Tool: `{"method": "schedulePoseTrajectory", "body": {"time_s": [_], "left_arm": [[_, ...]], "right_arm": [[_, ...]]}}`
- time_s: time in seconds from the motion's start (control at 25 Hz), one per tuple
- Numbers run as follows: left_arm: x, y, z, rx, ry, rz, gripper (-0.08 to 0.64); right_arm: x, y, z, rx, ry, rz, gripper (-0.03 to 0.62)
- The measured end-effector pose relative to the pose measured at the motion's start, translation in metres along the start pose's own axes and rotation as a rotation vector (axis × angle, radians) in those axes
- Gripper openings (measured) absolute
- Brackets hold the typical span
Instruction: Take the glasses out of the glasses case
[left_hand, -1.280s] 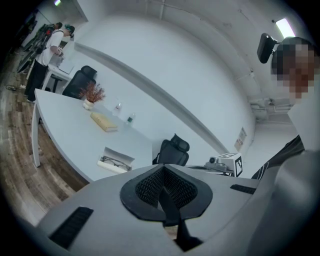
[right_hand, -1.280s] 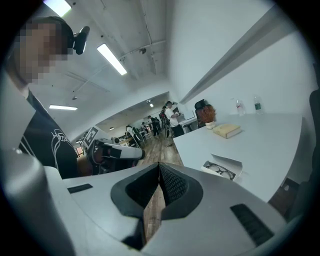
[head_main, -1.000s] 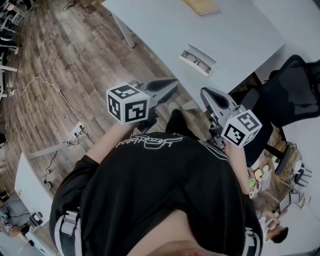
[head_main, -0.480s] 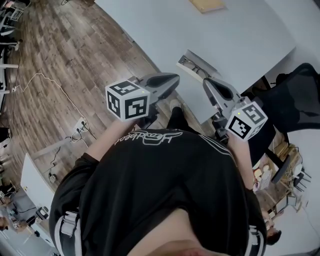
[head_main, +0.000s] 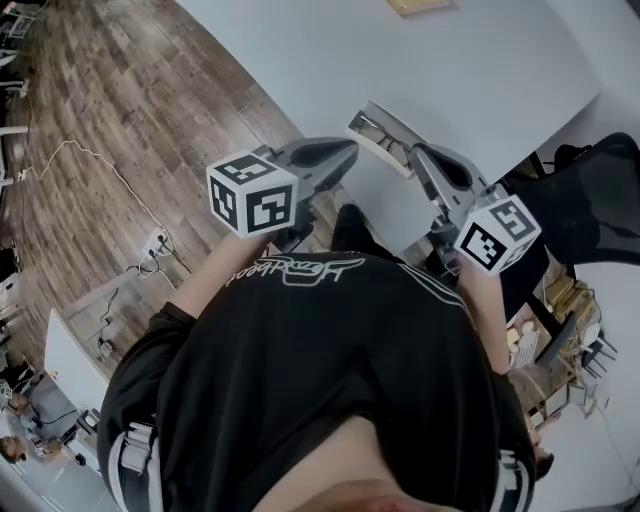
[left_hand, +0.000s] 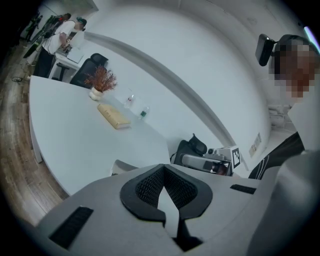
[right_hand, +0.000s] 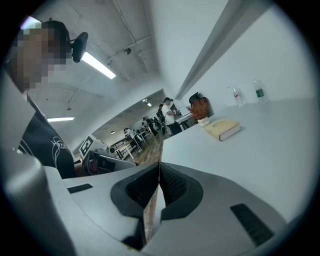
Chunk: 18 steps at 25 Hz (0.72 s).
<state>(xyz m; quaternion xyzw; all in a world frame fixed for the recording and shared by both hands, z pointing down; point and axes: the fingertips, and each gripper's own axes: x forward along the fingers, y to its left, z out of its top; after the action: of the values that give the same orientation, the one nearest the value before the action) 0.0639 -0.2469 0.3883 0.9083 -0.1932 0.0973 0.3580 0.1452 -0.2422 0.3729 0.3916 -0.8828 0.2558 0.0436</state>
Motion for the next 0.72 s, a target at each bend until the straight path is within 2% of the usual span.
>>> {"method": "schedulePoseTrajectory", "body": {"time_s": [0.2,0.4,0.72], "left_arm": [[0.009,0.014,-0.008,-0.021,0.020,0.006,0.008],[0.014,0.028,-0.010,-0.040,0.035,0.020,0.008],[0.012,0.042,-0.014,-0.068,0.039,0.036,0.008]], "right_arm": [[0.009,-0.012,-0.007,-0.014,0.019,0.005,0.009],[0.022,-0.025,-0.023,-0.036,0.081,0.009,0.011],[0.042,-0.036,-0.054,-0.169,0.225,-0.014,0.011]]}}
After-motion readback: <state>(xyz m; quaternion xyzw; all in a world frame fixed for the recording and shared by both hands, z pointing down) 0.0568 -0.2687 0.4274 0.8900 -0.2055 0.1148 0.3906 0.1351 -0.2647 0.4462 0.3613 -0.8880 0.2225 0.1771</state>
